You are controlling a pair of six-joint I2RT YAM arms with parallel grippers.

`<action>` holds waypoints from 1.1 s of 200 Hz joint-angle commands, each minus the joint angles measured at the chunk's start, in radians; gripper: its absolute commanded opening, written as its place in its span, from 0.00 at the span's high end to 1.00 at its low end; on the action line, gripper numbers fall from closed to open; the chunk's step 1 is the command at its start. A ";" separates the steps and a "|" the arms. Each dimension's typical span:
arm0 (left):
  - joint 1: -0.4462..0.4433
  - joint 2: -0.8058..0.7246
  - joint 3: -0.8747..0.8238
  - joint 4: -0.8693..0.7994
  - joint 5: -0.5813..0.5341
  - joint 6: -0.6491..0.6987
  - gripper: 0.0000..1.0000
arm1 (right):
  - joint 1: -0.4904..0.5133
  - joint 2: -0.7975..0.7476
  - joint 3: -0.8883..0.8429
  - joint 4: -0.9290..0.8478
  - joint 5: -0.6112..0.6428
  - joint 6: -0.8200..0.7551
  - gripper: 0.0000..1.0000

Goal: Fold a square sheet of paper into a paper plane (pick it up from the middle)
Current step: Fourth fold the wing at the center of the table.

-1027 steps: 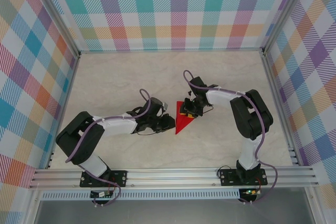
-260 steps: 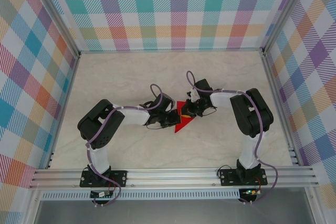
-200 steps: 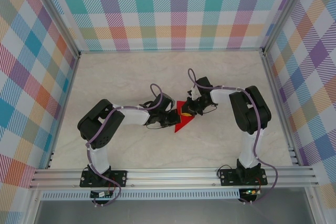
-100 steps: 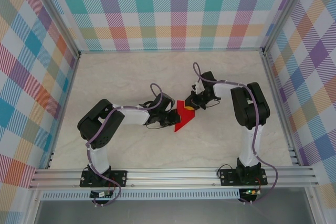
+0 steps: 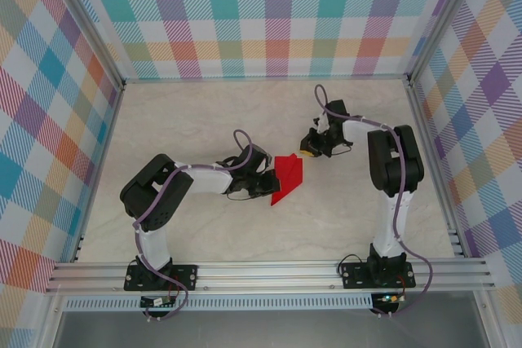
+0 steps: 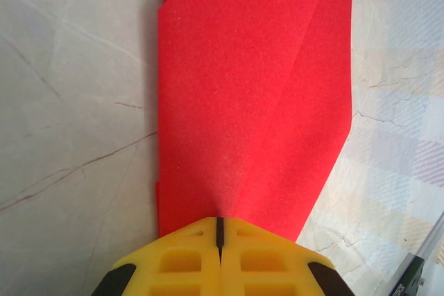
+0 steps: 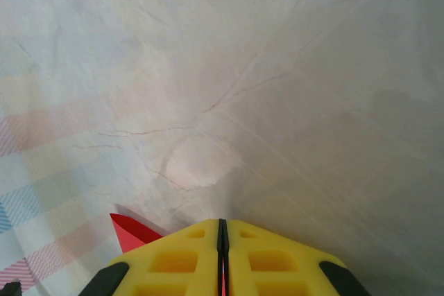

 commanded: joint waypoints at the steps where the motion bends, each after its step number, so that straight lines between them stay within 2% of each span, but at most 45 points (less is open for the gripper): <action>1: 0.001 0.042 -0.026 -0.200 -0.009 0.032 0.97 | 0.000 -0.159 -0.062 0.041 0.051 0.012 0.89; 42: 0.001 0.018 -0.037 -0.209 0.034 0.111 0.97 | 0.102 -0.295 -0.216 0.063 0.035 0.068 0.89; 74: 0.000 -0.060 -0.085 -0.246 0.041 0.170 0.97 | 0.200 -0.349 -0.323 0.119 0.050 0.147 0.89; 125: 0.001 -0.095 -0.079 -0.248 0.044 0.174 0.97 | 0.288 -0.297 -0.367 0.201 0.014 0.205 0.89; 220: 0.001 -0.110 -0.034 -0.241 0.040 0.141 0.95 | 0.319 -0.185 -0.345 0.240 -0.018 0.223 0.90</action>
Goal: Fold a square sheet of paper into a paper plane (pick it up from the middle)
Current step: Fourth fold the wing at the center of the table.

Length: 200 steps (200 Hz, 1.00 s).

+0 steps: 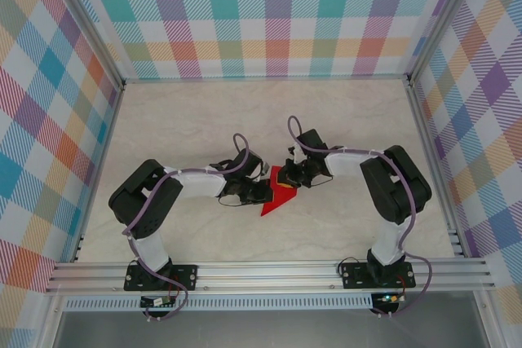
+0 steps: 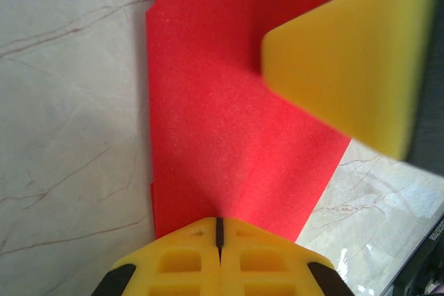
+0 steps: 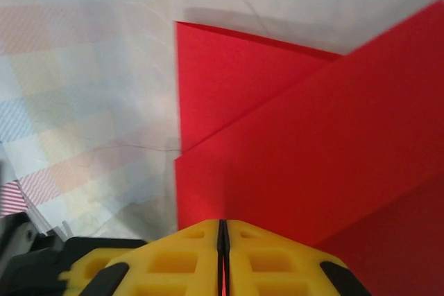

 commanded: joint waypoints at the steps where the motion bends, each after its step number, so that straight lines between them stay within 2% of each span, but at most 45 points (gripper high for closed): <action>1: 0.000 -0.017 0.021 -0.094 -0.004 -0.010 0.95 | 0.006 0.027 0.020 0.020 -0.017 0.013 0.90; 35: 0.000 -0.103 0.055 -0.144 -0.024 -0.023 0.86 | 0.005 0.049 0.009 -0.030 0.043 0.004 0.90; 78: 0.001 -0.245 0.014 -0.202 -0.170 -0.105 0.71 | 0.006 0.055 0.006 -0.062 0.088 -0.002 0.90; 98: 0.001 -0.258 -0.047 -0.160 -0.144 -0.162 0.67 | 0.007 0.058 0.006 -0.065 0.091 -0.004 0.90; 130: 0.002 -0.234 -0.113 -0.056 -0.058 -0.226 0.67 | 0.006 0.061 0.003 -0.063 0.090 -0.004 0.90; 178: 0.003 -0.176 -0.131 0.001 0.034 -0.235 0.71 | 0.007 0.064 0.000 -0.059 0.089 0.002 0.90; 200: 0.003 -0.152 -0.131 0.014 0.061 -0.235 0.77 | 0.007 0.067 -0.001 -0.059 0.092 0.005 0.90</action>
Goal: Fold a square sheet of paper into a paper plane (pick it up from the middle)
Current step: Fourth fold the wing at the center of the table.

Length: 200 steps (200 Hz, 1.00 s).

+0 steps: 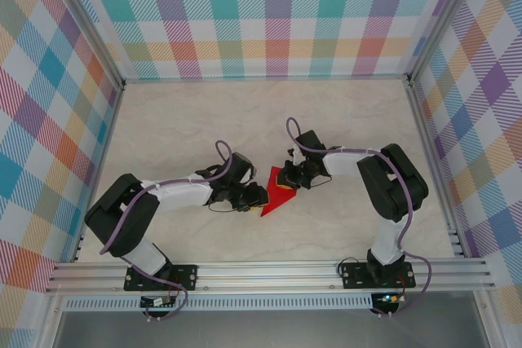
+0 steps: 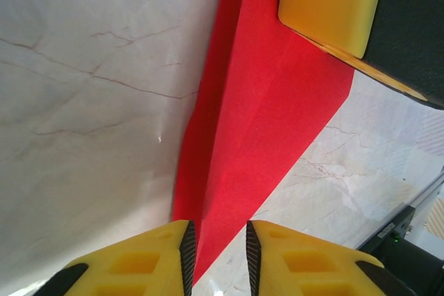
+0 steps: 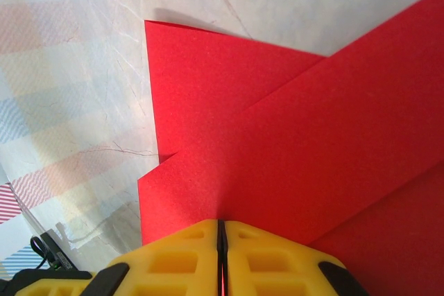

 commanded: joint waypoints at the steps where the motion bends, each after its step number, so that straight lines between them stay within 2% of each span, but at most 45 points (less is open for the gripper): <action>1: 0.003 0.027 -0.012 0.040 0.063 -0.015 0.77 | 0.005 0.048 -0.008 -0.048 0.080 0.002 0.90; 17: 0.003 0.037 -0.011 0.033 0.072 -0.015 0.81 | 0.004 0.049 -0.009 -0.048 0.083 0.001 0.90; 45: 0.003 0.032 -0.018 0.019 0.079 -0.012 0.84 | 0.004 0.049 -0.010 -0.051 0.087 0.002 0.91; 119: 0.003 -0.007 -0.017 -0.048 0.013 0.025 0.75 | 0.005 0.061 -0.010 -0.052 0.088 -0.001 0.91; 200: 0.003 0.011 -0.037 -0.042 0.027 0.018 0.79 | 0.004 0.072 -0.006 -0.055 0.093 0.001 0.91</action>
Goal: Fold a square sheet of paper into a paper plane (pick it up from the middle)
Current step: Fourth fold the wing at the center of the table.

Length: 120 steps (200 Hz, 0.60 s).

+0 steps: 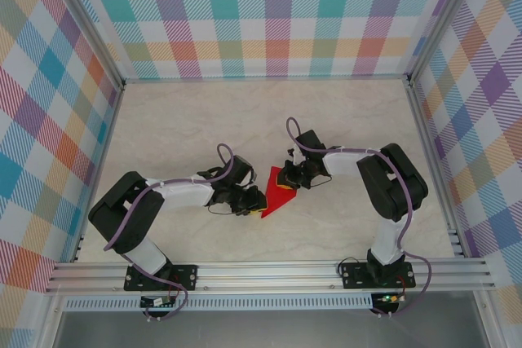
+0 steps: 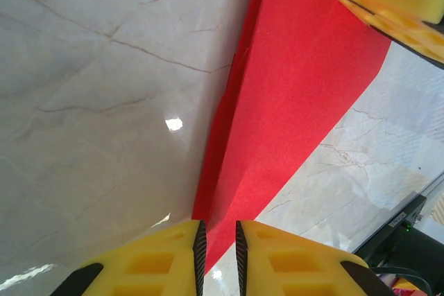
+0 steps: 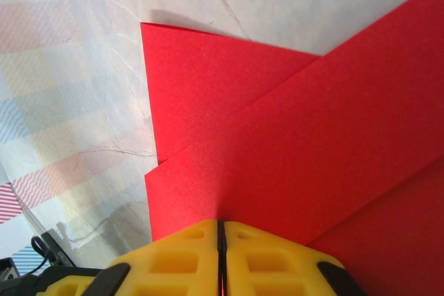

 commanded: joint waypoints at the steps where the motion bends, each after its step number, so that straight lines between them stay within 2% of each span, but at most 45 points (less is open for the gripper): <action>1: 0.003 -0.013 -0.019 -0.033 0.000 0.006 0.79 | 0.005 0.066 -0.010 -0.050 0.097 0.001 0.91; 50: 0.004 -0.067 -0.011 -0.059 -0.029 0.018 0.76 | 0.005 0.071 -0.012 -0.051 0.098 0.002 0.91; 78: 0.003 -0.035 -0.022 -0.015 0.010 0.005 0.85 | 0.005 0.072 -0.010 -0.053 0.100 0.003 0.91; 120: 0.001 -0.020 -0.027 0.000 0.035 0.006 0.86 | 0.006 0.077 -0.009 -0.055 0.100 0.002 0.91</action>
